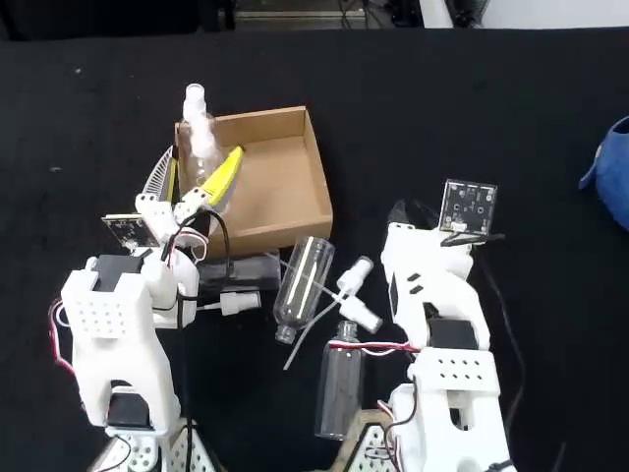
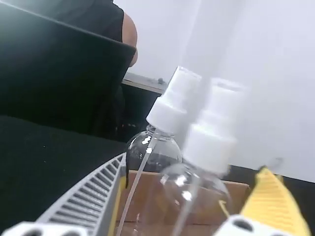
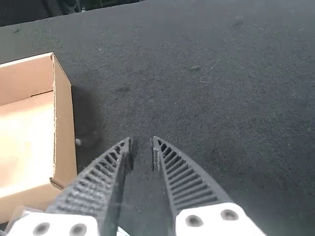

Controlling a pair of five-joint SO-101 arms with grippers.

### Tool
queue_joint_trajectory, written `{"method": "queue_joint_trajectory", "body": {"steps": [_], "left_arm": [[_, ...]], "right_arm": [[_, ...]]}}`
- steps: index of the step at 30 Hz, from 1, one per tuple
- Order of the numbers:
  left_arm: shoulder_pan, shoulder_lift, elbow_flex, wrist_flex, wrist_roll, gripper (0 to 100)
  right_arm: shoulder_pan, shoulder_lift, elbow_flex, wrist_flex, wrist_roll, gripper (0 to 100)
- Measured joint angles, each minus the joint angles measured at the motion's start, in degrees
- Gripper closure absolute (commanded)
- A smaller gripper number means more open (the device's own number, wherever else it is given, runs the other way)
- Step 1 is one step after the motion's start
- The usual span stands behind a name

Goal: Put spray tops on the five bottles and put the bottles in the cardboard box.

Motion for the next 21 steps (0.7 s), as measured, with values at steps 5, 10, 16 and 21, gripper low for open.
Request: {"method": "queue_joint_trajectory", "body": {"steps": [5,10,16,21], "left_arm": [[0.0,0.0,0.0,0.0,0.0,71],[0.0,0.0,0.0,0.0,0.0,71],[0.0,0.0,2.7,-3.2,0.0,71],[-1.3,-3.2,5.6,-3.2,0.0,71]], "right_arm": [[0.0,0.0,0.0,0.0,0.0,95.2],[0.0,0.0,0.0,-0.1,0.0,95.2],[0.0,0.0,0.0,-0.2,0.0,95.2],[0.0,0.0,0.0,-0.2,0.0,95.2]]}}
